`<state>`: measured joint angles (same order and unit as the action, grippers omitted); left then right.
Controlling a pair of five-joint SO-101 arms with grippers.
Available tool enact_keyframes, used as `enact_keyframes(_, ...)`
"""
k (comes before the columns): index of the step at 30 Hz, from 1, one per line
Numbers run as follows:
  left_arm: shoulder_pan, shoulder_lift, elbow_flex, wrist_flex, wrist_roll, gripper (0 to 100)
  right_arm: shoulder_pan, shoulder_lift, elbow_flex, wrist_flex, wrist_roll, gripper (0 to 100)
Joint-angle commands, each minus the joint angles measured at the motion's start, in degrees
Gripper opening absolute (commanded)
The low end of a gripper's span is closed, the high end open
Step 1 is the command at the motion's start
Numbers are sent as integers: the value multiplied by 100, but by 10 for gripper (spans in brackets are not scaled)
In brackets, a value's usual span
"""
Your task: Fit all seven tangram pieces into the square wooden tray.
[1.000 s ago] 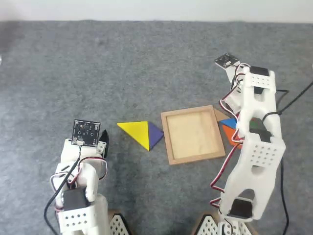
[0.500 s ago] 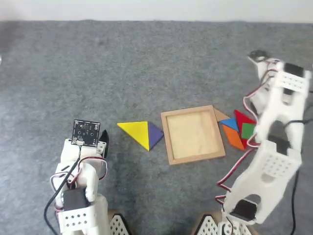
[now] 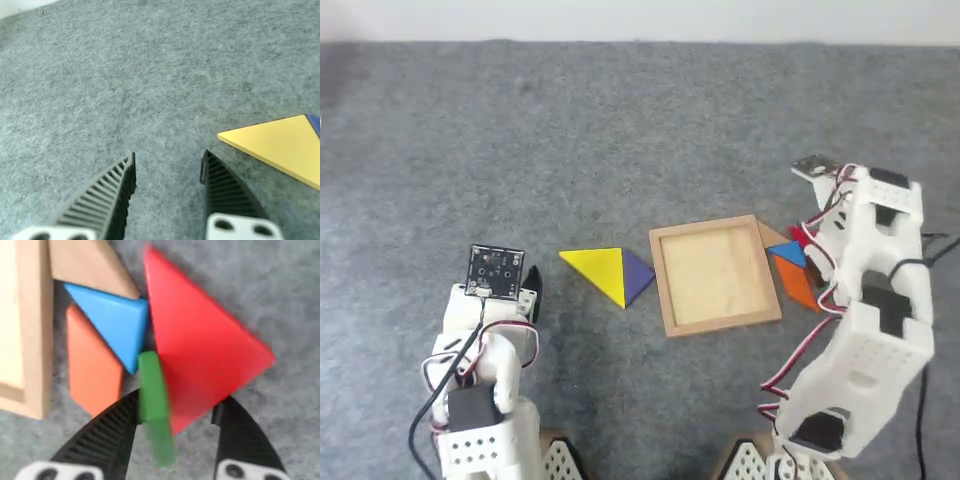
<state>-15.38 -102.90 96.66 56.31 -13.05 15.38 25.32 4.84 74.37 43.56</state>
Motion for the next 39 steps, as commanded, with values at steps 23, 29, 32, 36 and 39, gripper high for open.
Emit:
enact_keyframes(23, 9, 0, -13, 26, -26, 208, 716, -1640, -26, -1376, -1037, 154)
enact_keyframes(29, 9, 0, -13, 26, -26, 208, -338, -1270, 9, -1235, -1037, 154)
enact_keyframes(32, 9, 0, -13, 26, -26, 208, -558, -1086, 0, -1376, -1037, 154)
enact_keyframes(36, 9, 0, -13, 26, -26, 208, -532, -673, -53, -1701, -1099, 154)
enact_keyframes(39, 9, 0, -13, 26, -26, 208, -277, -321, -255, -1727, -1099, 154)
